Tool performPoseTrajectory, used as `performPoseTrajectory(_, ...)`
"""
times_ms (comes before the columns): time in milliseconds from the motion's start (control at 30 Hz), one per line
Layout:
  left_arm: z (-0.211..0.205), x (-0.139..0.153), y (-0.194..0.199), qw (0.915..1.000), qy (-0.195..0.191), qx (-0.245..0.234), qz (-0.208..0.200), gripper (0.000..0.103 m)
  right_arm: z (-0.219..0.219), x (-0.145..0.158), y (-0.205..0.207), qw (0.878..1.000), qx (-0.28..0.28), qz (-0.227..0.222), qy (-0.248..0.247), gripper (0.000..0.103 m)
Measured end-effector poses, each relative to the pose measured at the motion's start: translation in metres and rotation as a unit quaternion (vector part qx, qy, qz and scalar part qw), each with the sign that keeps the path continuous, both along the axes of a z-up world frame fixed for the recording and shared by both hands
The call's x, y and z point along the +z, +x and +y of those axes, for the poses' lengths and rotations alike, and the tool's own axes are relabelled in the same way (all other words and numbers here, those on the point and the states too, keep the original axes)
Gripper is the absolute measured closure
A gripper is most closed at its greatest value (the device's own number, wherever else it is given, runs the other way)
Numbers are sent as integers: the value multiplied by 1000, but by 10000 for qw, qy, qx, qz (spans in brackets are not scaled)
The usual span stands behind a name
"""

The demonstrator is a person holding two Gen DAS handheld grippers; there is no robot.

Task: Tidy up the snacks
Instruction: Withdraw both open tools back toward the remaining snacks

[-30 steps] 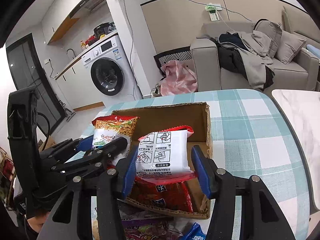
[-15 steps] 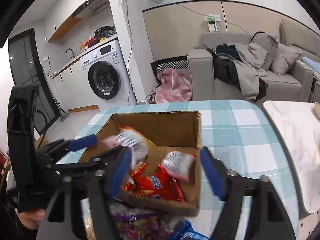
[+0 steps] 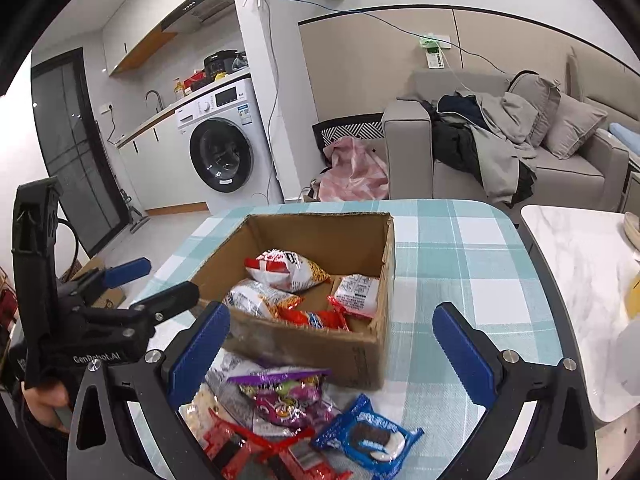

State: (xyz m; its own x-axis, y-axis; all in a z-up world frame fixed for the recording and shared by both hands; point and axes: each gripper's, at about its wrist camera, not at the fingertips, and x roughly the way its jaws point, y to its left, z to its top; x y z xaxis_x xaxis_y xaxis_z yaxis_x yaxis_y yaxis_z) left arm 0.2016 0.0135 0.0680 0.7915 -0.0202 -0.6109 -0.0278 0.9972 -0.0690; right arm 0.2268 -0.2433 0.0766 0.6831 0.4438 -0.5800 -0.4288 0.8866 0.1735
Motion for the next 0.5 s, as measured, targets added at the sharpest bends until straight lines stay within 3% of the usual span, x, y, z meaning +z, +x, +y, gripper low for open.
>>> performPoseTrajectory(500,9,-7,-59,9991,119,384,132,1,-15,-16,-43,9997,125,52,-193,0)
